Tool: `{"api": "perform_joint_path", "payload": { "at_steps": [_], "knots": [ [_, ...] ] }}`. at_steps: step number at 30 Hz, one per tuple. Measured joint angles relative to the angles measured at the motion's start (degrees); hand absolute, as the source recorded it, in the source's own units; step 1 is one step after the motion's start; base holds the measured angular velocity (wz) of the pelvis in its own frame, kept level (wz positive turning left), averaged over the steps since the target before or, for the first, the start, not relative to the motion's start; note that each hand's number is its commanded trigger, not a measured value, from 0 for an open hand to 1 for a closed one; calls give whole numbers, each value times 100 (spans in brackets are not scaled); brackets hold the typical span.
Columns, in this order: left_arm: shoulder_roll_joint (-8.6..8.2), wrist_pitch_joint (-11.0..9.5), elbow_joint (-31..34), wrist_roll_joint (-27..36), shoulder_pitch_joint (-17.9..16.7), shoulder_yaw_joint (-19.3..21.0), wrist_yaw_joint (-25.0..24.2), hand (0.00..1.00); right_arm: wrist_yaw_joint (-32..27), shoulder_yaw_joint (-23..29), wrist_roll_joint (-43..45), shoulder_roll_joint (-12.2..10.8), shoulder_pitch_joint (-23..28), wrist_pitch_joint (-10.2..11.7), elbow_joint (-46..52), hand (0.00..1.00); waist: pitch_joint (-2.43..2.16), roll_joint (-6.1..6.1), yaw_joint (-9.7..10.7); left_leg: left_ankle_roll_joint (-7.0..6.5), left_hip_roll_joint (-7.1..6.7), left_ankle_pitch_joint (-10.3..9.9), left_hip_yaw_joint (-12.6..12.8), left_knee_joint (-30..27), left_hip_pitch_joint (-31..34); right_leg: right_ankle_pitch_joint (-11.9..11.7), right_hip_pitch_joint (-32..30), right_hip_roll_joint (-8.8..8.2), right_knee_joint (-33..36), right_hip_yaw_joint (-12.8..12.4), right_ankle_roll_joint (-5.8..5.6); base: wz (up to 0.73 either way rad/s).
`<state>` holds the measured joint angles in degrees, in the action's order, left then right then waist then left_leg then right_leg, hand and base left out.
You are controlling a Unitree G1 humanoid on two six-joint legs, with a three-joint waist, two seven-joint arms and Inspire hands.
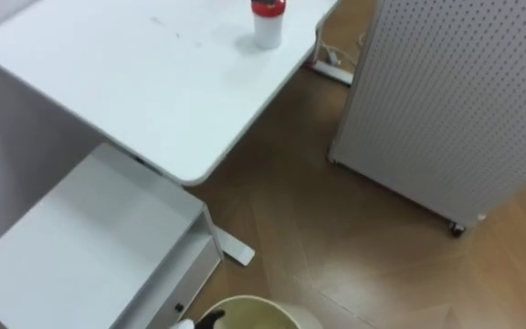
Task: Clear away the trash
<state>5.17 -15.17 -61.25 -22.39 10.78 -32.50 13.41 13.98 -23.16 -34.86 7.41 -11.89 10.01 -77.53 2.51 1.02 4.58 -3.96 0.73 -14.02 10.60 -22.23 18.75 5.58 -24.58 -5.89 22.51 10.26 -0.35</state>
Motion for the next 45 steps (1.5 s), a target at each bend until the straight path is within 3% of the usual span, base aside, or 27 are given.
{"api": "perform_joint_path", "payload": {
  "at_steps": [2,8,10,13,16,19,28,35,45],
  "knots": [
    [23,-37,171,-86,-137,128,4,0,45,89,-16,11,75,-3,4,100,-2,2,-7,1,-17,3,-6,87,-176,43,153,-2,-27,3,-18,2],
    [274,-243,613,-102,-582,333,132,0,198,204,-7,148,490,5,226,100,-90,34,-17,13,-18,9,-45,372,-750,53,747,62,-359,68,-55,1],
    [388,-249,962,-84,-784,605,260,0,161,376,-6,158,629,5,260,100,-129,19,-29,17,-18,10,-51,489,-969,73,932,78,-410,72,-83,0],
    [556,-282,1405,-28,-887,910,447,0,106,610,21,196,684,6,253,100,-145,-10,-16,27,-28,16,-49,641,-1235,83,1162,94,-501,76,-97,-2],
    [580,-443,1994,317,-1143,1324,769,0,77,716,40,254,844,16,322,100,-184,-72,-35,43,-22,28,-32,822,-1568,92,1463,134,-616,78,-112,-6],
    [590,-623,2180,566,-1246,1526,1140,0,-27,873,208,285,992,16,520,100,-217,-120,-47,55,-11,35,-32,942,-1801,89,1692,172,-746,78,-117,0],
    [669,-688,3160,972,-1415,2143,1592,0,-152,1155,645,298,1073,-9,602,100,-212,-159,-243,70,8,41,6,1151,-2268,80,2105,225,-898,53,-131,-2],
    [725,-723,3936,1227,-1484,2317,1845,0,-189,1156,867,271,1091,-9,638,100,-190,-260,-274,69,-3,40,23,1164,-2348,66,2186,233,-936,-15,-152,-1],
    [698,-770,5000,1174,-1443,2315,1846,0,-251,1164,1032,184,1105,-8,664,100,-191,-185,-22,70,3,38,54,1184,-2324,33,2165,269,-982,-141,-156,-2]
  ]
}}
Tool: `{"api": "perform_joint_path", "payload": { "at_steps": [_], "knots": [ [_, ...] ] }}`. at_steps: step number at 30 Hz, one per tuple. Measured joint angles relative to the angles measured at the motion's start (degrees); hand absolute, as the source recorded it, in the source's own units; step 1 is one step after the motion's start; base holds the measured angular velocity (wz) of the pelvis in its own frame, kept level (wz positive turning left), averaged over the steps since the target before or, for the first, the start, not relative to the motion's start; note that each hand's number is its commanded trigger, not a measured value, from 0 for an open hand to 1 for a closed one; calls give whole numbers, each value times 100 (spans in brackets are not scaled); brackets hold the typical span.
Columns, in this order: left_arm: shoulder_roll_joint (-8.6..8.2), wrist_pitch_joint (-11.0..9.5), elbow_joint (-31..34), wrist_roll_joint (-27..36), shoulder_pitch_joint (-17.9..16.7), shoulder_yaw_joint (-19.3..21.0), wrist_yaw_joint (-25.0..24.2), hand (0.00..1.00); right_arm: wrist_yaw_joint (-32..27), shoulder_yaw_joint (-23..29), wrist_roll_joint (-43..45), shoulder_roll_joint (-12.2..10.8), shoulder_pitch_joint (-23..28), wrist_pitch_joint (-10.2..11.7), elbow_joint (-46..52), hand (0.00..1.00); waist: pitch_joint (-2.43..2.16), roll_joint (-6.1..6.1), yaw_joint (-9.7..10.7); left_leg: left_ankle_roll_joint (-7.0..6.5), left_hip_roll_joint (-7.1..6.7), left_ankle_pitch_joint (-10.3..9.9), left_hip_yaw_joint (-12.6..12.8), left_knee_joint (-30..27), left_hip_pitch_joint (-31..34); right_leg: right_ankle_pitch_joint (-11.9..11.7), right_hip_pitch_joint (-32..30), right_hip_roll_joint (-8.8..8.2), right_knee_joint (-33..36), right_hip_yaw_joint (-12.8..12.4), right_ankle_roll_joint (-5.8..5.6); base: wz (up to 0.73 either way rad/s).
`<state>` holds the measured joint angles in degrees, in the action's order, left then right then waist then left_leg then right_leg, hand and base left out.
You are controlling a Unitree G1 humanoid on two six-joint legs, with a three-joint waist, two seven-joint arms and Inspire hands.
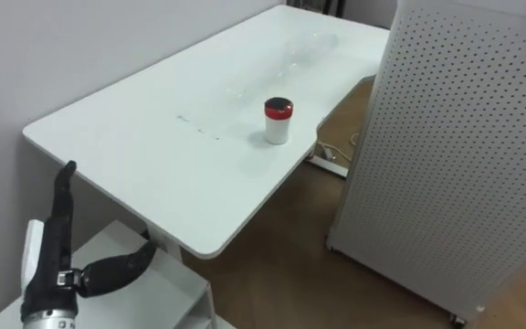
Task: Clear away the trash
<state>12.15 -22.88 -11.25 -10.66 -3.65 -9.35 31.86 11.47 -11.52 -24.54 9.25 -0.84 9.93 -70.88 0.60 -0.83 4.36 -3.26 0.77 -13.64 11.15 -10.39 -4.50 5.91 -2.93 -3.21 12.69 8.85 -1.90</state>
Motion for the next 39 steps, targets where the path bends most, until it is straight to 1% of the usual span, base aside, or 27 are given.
{"api": "perform_joint_path", "payload": {
  "at_steps": [3,5,8,9,10,11,12,14,16,18,20,23,25,26,27,28,29,30,31,32,33,34,35,36,37,38,39],
  "knots": [
    [-1,0,232,-14,113,-65,-47,0,-3,0,-26,-8,7,0,-1,100,1,15,94,-1,-9,0,3,1,12,-1,-28,-7,2,-17,-3,-3],
    [0,-21,316,-16,115,-90,-106,0,-3,34,-8,-16,12,0,5,100,-1,20,108,-1,-6,0,82,1,-17,-1,-42,9,8,-87,-4,-22],
    [-6,-19,307,-12,109,-115,-109,0,1,53,27,-21,15,0,122,100,-3,23,105,-1,0,0,330,3,-6,-9,-215,6,128,-96,1,-37],
    [-20,-18,307,-12,107,-139,-109,0,6,53,29,-20,12,-1,123,100,-4,20,88,-1,7,0,466,0,-28,-23,-252,7,151,-97,20,-52],
    [-21,-19,308,-13,112,-155,-113,0,6,49,24,-22,5,-2,126,100,-6,16,45,-1,14,0,608,0,-39,-41,-326,7,211,-76,45,-56],
    [-20,-17,307,-7,111,-161,-120,0,6,40,14,-23,4,-2,126,100,-6,17,28,-1,21,0,657,1,-42,-70,-347,10,205,-57,58,-59],
    [-18,-17,306,-5,111,-165,-147,0,11,24,1,-25,3,-2,121,100,-3,17,10,0,36,0,757,2,-42,-120,-388,12,202,32,87,-47],
    [-18,-9,306,-4,111,-176,-260,0,-1,23,-88,-41,21,-7,103,100,15,7,18,9,63,-7,907,45,-98,-178,-406,34,200,103,132,-38],
    [-18,3,306,-7,111,-205,-283,0,-5,23,-104,-39,24,-9,72,100,28,8,10,28,87,-24,1021,157,-134,-222,-409,40,197,243,178,-29],
    [-20,11,306,-17,109,-220,-296,0,8,25,-101,-44,21,-9,33,100,49,-10,-2,52,120,-40,1124,158,-160,-246,-410,37,206,300,214,-28],
    [-22,11,306,-18,110,-219,-351,0,21,25,-106,-50,16,-8,-24,100,55,-26,-4,98,185,-86,1209,86,-187,-257,-396,62,208,337,248,-23],
    [-80,7,239,-18,113,-219,-414,0,54,6,-200,-55,19,-2,-87,100,63,-36,21,191,335,-236,1254,-156,-189,-203,-344,149,247,501,358,-15],
    [-113,21,105,-2,111,-209,-460,0,56,-30,-277,-48,-24,-2,-81,100,75,-53,-11,309,534,-510,1382,-683,-125,67,-438,192,615,775,491,-28],
    [-121,49,95,8,110,-210,-472,0,55,-41,-293,-47,-29,-2,-69,100,75,-53,-11,343,596,-591,1393,-874,-93,152,-458,197,723,827,521,-31],
    [-122,75,92,146,109,-210,-524,0,57,-90,-312,-50,-16,-1,-26,100,69,-78,-7,436,755,-726,1457,-1389,25,349,-514,214,932,835,579,-33],
    [-111,98,63,332,109,-202,-565,0,61,-147,-311,-58,-6,-1,-8,100,56,-120,-15,472,921,-734,1452,-2237,275,570,-541,244,1088,716,655,-40],
    [-113,121,55,409,109,-198,-584,0,61,-160,-305,-47,-7,-1,-7,100,57,-117,-19,452,1051,-674,1388,-2740,442,627,-536,283,1149,607,679,-49],
    [-125,147,54,466,109,-178,-613,0,59,-137,-284,-10,-8,1,-6,100,66,-59,-21,367,1198,-407,991,-3650,822,711,-466,371,1231,458,732,-63],
    [-154,142,40,478,105,-133,-628,0,73,-106,-199,30,-6,-1,-3,100,78,-51,-78,314,1137,-155,502,-4197,1147,790,-376,422,1316,241,778,-65],
    [-172,127,-12,489,111,-119,-629,0,70,-84,-189,47,7,-2,-7,100,72,-51,-119,287,1061,-177,336,-4225,1265,820,-356,436,1326,160,796,-65],
    [-211,108,-123,554,138,-111,-622,0,24,-67,-199,82,22,-4,-18,100,52,-27,-127,265,868,-204,114,-4118,1545,861,-308,439,1322,33,800,-68],
    [-215,103,-156,664,135,-111,-607,0,-44,-69,-201,102,22,-8,-31,100,52,-43,-184,272,706,-205,-33,-3804,1844,889,-288,440,1315,-163,791,-72],
    [-215,103,-170,678,135,-107,-589,0,-78,-70,-209,110,24,-12,-32,100,54,-48,-227,306,609,-184,-96,-3565,1985,894,-272,441,1298,-240,791,-82],
    [-213,102,-184,688,134,-93,-568,0,-130,-74,-234,144,38,-37,-34,100,56,-50,-313,375,445,-120,-251,-2936,2232,928,-239,432,1278,-321,787,-66],
    [-206,101,-183,744,131,-91,-563,0,-176,-104,-260,174,78,-89,-32,100,48,-61,-357,490,369,87,-356,-2141,2390,1014,-199,441,1307,-396,776,-56],
    [-208,99,-183,755,130,-91,-563,0,-207,-126,-274,187,112,-105,-25,100,45,-66,-402,497,335,225,-428,-1728,2433,1068,-199,442,1332,-438,763,-52],
    [-211,94,-186,741,124,-79,-564,0,-254,-131,-282,198,187,-150,-26,100,17,-107,-510,474,249,576,-607,-1061,2481,1188,-183,455,1405,-587,727,-67]
  ]
}}
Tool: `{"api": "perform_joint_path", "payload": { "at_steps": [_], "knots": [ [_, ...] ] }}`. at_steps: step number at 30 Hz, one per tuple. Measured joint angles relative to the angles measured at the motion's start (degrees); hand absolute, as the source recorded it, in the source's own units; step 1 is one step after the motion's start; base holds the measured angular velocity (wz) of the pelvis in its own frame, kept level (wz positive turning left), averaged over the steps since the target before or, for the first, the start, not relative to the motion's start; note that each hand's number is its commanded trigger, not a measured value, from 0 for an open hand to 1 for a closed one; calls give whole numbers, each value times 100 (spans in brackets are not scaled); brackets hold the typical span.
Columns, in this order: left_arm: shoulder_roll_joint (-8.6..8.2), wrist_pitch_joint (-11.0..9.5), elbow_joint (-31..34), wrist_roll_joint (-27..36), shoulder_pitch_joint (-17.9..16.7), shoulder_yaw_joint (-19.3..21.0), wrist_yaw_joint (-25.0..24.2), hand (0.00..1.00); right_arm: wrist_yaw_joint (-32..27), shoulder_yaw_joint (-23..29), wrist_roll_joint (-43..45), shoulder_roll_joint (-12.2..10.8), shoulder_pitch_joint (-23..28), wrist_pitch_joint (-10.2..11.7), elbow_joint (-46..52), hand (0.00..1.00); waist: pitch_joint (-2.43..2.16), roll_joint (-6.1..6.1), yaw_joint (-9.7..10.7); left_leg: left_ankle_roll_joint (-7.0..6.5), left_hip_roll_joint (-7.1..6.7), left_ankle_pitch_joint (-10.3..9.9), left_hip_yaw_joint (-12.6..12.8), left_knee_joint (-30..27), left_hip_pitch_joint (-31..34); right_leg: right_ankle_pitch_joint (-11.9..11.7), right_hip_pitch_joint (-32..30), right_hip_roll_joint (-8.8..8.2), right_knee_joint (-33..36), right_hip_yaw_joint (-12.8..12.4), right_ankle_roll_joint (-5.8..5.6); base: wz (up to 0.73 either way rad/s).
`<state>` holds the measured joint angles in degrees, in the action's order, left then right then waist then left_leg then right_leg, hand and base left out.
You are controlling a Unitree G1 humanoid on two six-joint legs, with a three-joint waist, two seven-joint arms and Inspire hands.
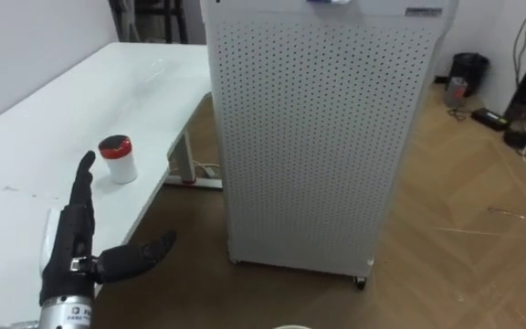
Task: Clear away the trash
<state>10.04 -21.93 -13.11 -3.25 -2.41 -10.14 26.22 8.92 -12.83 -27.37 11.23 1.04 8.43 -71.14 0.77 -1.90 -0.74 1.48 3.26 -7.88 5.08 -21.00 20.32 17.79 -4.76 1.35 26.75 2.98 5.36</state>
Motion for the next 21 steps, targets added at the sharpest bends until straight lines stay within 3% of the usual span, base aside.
{"api": "perform_joint_path", "payload": {
  "at_steps": [1,3,5,9,12,14,16,18,19,21],
  "knots": [
    [-6,-21,-31,-95,-10,95,0,0,-8,4,19,17,46,-39,-1,100,-30,7,-109,7,-30,388,-108,319,-15,106,27,1,53,-139,-78,-69],
    [15,-25,-40,-252,-33,316,23,0,-5,36,64,23,29,-58,2,100,-56,-14,-127,-91,-130,771,-126,338,-105,239,65,-97,96,-117,-243,-48],
    [6,-26,-40,-271,-116,433,84,0,-10,87,65,38,59,-57,2,100,-66,-51,-153,-244,-233,923,-147,194,-171,328,191,-263,20,110,-388,-42],
    [11,-30,-34,-241,-128,584,82,0,-55,176,68,37,76,-55,40,100,-59,-78,-139,-437,-465,414,-49,-289,-157,451,540,-583,-325,248,-602,-2],
    [5,-36,-24,-272,-103,555,95,0,-68,146,50,8,88,-58,82,100,-52,-79,-130,-511,-596,75,-50,-589,-98,524,694,-800,-372,531,-722,12],
    [9,-36,-25,-267,-103,555,114,0,-65,106,50,4,80,-56,89,100,-52,-74,-139,-561,-655,-125,-51,-769,-118,556,731,-911,-142,691,-779,14],
    [13,-41,-24,-323,-98,553,213,0,-69,98,50,15,70,-42,119,100,-42,-94,-130,-657,-802,-320,-51,-835,-237,567,581,-1150,652,817,-802,22],
    [12,-63,-23,-386,-70,549,312,0,-124,101,52,32,59,-25,120,100,-11,-137,-130,-747,-924,-485,-28,-873,-349,488,350,-1362,1369,817,-917,15],
    [8,-64,-23,-456,-69,550,406,0,-147,101,66,29,64,-21,116,100,-6,-124,-141,-792,-973,-572,-37,-874,-448,293,228,-1441,1749,809,-977,5],
    [5,-87,-24,-548,-50,546,507,0,-187,100,36,40,75,-22,145,100,41,-17,-201,-849,-964,-672,-120,-836,-605,-100,42,-1430,2188,780,-963,0]
  ]
}}
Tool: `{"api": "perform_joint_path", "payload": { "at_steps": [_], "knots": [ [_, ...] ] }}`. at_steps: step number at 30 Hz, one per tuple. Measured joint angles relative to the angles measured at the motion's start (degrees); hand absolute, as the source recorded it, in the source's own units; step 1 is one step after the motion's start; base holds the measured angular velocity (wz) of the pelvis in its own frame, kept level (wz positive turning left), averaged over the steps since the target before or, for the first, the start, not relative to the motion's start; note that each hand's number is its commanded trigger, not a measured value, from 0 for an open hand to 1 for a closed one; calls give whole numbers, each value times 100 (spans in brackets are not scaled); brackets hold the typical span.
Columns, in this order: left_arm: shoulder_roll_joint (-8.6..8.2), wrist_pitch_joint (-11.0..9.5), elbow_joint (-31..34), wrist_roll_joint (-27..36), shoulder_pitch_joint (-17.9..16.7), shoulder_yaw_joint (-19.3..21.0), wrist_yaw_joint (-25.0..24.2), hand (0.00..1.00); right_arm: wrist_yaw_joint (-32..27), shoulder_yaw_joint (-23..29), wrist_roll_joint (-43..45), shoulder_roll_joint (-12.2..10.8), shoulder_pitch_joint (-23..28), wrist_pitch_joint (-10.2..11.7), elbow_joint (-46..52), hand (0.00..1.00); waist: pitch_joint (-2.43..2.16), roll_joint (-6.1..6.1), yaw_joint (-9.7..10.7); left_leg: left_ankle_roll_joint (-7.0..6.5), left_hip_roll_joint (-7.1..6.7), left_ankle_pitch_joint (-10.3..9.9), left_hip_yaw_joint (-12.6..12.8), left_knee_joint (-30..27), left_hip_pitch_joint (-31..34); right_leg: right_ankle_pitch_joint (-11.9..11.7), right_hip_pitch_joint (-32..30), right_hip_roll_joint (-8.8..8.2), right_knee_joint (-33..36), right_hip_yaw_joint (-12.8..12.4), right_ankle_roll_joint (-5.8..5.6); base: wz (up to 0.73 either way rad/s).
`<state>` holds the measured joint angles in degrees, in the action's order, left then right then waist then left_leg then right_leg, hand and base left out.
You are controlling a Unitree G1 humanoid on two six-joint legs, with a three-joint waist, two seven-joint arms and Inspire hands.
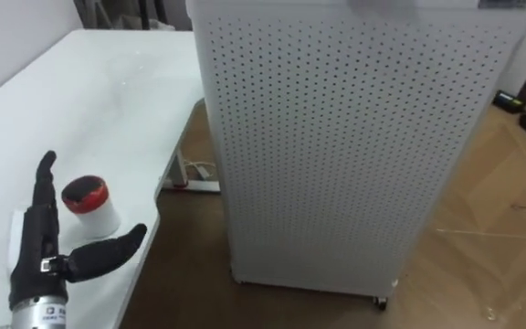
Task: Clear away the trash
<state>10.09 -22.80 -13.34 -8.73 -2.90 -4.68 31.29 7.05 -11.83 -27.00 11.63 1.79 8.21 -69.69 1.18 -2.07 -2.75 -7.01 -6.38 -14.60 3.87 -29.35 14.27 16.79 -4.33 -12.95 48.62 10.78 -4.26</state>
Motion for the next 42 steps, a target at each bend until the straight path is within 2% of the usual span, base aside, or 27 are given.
{"api": "perform_joint_path", "payload": {
  "at_steps": [2,3,5,6,7,8,9,10,12,14,18,19,21,28,37,42],
  "knots": [
    [-13,-16,1,-1,21,-9,136,0,-9,0,-14,18,-16,0,98,100,12,118,-59,-6,67,-12,-97,150,-97,226,-302,41,-2,21,36,1],
    [-14,-27,1,-5,35,-15,219,0,-8,0,-27,10,-62,0,108,100,13,163,-47,-9,109,-9,-176,212,-136,402,-542,128,-221,34,39,25],
    [-7,-45,2,-69,87,-48,241,0,-7,-5,-41,-19,-62,15,114,100,2,160,-45,-2,138,-10,-300,298,-202,433,-789,275,-950,-40,47,35],
    [-4,-60,5,-88,88,-84,274,0,-25,-6,-58,-17,-65,27,112,100,2,139,-51,20,132,-22,-390,340,-272,364,-910,349,-1538,-151,74,40],
    [-5,-61,21,-108,87,-107,293,0,-38,-14,-70,-21,-82,75,131,100,-7,111,-38,51,100,-38,-502,360,-335,-24,-1001,408,-2006,-240,76,50],
    [1,-61,66,-104,76,-111,296,0,-39,-21,-70,-36,-80,104,132,100,-9,85,-4,70,67,-48,-587,371,-357,-361,-1013,420,-2102,-265,82,75],
    [-11,-62,195,-106,45,-135,300,0,-40,-31,-60,-47,-98,164,82,100,-32,87,107,127,75,-64,-755,413,-427,-448,-889,476,-2175,-236,99,62],
    [-5,-95,349,-121,43,-120,339,0,-20,-50,-21,-51,-104,177,33,100,-30,76,69,181,138,-45,-810,548,-525,-478,-733,556,-2332,-111,148,48],
    [19,-199,435,-179,43,-98,428,0,85,-77,55,-57,-153,177,49,100,-26,41,63,245,211,-6,-873,738,-693,-514,-514,625,-2566,-49,194,13],
    [18,-215,475,-209,9,-128,430,0,90,-125,59,-65,-185,176,59,100,-23,9,67,264,278,5,-877,878,-876,-535,-295,709,-2761,37,223,8],
    [15,-217,535,-207,-19,-126,386,0,226,-163,96,-64,-202,170,72,100,-41,-180,39,303,359,23,-861,1022,-1023,-547,-137,801,-2921,40,246,3],
    [14,-217,534,-206,-43,-127,332,0,263,-168,112,-72,-189,168,71,100,-16,-233,33,304,367,22,-863,1029,-1064,-551,-67,814,-2979,43,252,-3],
    [8,-217,525,-205,-151,-136,271,0,301,-169,112,-72,-130,168,70,100,-23,-265,31,311,380,18,-864,1091,-1135,-566,46,843,-3111,43,261,0],
    [17,-213,244,-101,-383,-266,41,0,386,-170,237,-94,-36,167,86,100,-15,-249,-62,339,405,-19,-864,1224,-1184,-630,111,889,-3204,43,241,0],
    [10,-213,-145,196,-496,-362,-114,0,466,-170,241,-89,-28,167,89,100,-79,-140,-81,355,445,-26,-830,1250,-1228,-637,123,920,-3214,44,254,-2],
    [10,-212,-338,312,-497,-362,-286,0,500,-168,252,-88,-4,163,88,100,-79,-143,-62,359,461,-22,-751,1311,-1355,-639,204,926,-3214,30,256,-6]
  ]
}}
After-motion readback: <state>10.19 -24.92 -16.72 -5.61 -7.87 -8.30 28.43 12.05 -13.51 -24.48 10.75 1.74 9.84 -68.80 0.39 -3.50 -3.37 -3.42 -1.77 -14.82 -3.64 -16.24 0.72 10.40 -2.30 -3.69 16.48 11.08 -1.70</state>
